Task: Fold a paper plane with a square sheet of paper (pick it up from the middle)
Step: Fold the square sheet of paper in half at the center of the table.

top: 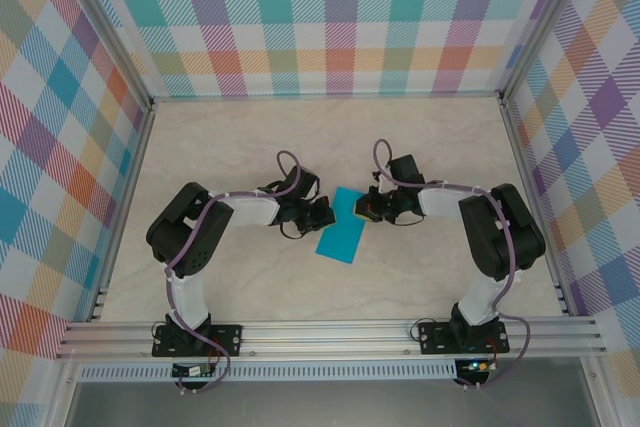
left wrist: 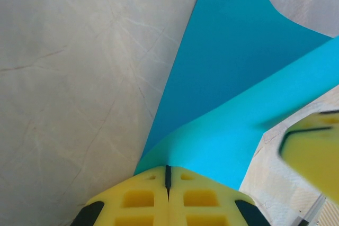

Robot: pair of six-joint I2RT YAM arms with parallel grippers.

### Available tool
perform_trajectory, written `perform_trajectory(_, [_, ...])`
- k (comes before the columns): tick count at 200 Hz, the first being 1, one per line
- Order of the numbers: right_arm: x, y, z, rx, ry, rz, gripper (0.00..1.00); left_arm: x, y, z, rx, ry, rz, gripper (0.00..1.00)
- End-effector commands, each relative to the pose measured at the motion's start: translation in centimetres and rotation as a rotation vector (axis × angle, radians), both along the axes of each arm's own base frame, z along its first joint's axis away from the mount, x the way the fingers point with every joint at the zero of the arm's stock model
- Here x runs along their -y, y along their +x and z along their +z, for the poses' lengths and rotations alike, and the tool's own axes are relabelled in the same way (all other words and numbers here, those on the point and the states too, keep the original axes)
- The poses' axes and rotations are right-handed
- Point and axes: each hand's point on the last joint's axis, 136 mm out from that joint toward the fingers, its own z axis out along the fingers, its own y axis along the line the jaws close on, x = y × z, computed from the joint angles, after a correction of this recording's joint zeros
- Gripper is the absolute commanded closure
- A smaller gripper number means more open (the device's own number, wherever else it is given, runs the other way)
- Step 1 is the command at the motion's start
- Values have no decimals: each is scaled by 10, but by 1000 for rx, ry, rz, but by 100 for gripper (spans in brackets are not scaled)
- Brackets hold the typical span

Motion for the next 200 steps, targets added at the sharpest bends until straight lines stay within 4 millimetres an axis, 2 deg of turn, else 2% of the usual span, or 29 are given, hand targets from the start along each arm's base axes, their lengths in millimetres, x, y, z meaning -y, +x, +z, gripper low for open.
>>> perform_trajectory(1, [3, 3, -2, -10, 8, 12, 100, -27, -35, -47, -127, 155, -16, 100])
perform_trajectory(49, [11, 4, -28, -57, -28, -1, 100, -28, -36, -46, -127, 159, -19, 100])
perform_trajectory(83, [20, -7, -47, -106, -92, 0, 100, -28, -35, -45, -123, 155, -18, 100])
perform_trajectory(99, [15, -6, -38, -105, -62, 21, 100, -27, -35, -45, -124, 160, -22, 100])
perform_trajectory(127, [7, 7, 2, -40, -10, 42, 100, -29, -36, -45, -121, 167, -24, 100])
perform_trajectory(144, [6, 17, 17, -4, 10, 42, 100, -30, -37, -46, -123, 167, -23, 100])
perform_trajectory(159, [9, 23, 18, -3, 1, 32, 100, -30, -37, -47, -127, 164, -20, 100])
perform_trajectory(200, [18, 28, -1, -26, -36, 8, 100, -29, -37, -45, -124, 163, -21, 100])
